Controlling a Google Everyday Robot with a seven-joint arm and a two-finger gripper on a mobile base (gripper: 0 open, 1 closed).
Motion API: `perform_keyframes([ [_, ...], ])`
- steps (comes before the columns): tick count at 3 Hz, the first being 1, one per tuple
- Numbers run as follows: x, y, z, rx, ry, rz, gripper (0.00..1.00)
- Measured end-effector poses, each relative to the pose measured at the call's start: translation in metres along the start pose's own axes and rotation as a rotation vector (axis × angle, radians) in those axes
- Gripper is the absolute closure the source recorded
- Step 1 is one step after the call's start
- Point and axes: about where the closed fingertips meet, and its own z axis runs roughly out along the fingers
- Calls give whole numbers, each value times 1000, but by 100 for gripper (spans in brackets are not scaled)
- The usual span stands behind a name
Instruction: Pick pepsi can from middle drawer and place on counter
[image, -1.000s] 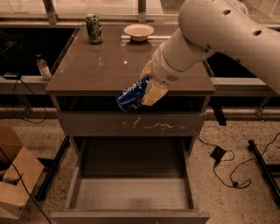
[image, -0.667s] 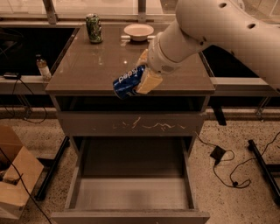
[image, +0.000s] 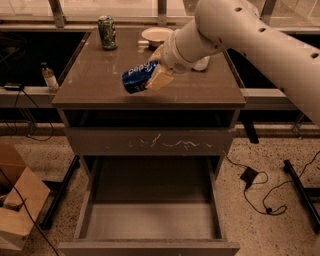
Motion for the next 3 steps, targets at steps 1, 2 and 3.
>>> perform_keyframes([
  [1,12,-24,28,3,-54,78,100],
  [2,24,-45,54,-3,-123,183,82],
  [3,25,-51,56,4,-134,192,59],
])
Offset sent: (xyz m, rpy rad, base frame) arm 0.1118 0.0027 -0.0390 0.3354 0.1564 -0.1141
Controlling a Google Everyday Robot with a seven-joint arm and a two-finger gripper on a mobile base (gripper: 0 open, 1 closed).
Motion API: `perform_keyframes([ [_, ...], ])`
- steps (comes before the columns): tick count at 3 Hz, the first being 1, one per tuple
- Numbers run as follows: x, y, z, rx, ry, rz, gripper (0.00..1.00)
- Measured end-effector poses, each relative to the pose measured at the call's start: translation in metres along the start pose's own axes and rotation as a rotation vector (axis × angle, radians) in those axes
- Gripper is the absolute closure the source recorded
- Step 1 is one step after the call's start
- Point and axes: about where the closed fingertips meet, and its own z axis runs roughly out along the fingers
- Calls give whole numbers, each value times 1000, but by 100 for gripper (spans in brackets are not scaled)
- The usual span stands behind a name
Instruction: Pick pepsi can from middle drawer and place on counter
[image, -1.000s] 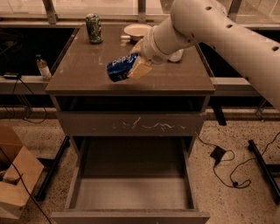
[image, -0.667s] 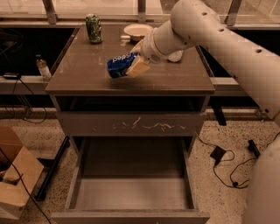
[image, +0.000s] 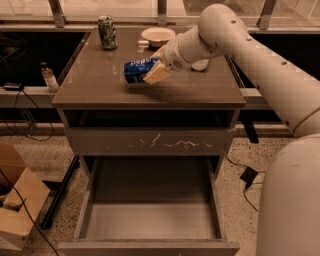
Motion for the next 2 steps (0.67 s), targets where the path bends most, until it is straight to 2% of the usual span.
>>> perform_keyframes([
  [2,0,0,0,0,0,0,13],
])
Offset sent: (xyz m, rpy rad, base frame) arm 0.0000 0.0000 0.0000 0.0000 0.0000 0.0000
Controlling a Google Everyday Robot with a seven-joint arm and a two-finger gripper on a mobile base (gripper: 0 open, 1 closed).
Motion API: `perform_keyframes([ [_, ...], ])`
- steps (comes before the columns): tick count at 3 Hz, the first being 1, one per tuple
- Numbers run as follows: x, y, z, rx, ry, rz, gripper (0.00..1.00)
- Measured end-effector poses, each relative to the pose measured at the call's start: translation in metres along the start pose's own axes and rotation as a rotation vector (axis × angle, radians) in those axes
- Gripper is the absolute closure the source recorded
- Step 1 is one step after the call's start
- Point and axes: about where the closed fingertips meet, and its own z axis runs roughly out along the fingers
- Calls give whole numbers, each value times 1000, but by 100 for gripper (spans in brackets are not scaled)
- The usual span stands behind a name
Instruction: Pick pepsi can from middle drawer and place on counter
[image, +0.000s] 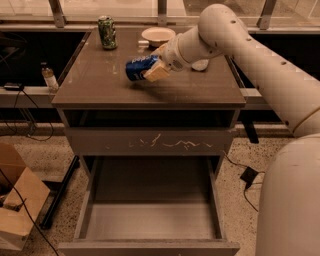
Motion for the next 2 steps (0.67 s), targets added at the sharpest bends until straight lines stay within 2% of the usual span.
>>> perform_keyframes([
  [1,0,0,0,0,0,0,0],
  [2,0,0,0,0,0,0,0],
])
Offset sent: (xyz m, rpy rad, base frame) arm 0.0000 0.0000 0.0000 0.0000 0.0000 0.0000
